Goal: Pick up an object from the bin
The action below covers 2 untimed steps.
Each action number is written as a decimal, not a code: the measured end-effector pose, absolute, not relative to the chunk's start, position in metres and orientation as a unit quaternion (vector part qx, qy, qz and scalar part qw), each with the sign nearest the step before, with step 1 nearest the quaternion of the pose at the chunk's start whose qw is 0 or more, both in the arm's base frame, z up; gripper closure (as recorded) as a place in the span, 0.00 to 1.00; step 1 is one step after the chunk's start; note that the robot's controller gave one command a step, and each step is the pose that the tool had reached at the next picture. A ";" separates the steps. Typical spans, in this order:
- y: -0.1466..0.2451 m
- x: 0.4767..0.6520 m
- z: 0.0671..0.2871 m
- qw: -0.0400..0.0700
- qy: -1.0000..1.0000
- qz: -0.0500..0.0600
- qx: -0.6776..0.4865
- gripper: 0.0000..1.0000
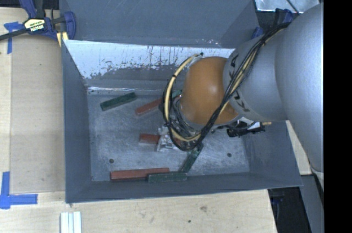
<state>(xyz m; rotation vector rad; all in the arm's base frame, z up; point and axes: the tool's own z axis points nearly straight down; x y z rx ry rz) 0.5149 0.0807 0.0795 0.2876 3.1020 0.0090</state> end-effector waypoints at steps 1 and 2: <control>0.080 0.513 0.082 0.005 0.996 0.001 0.092 1.00; 0.080 0.511 0.090 -0.001 0.996 0.000 0.092 1.00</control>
Offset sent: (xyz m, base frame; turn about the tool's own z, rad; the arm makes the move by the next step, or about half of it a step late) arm 0.0000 0.0000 0.0628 -0.0001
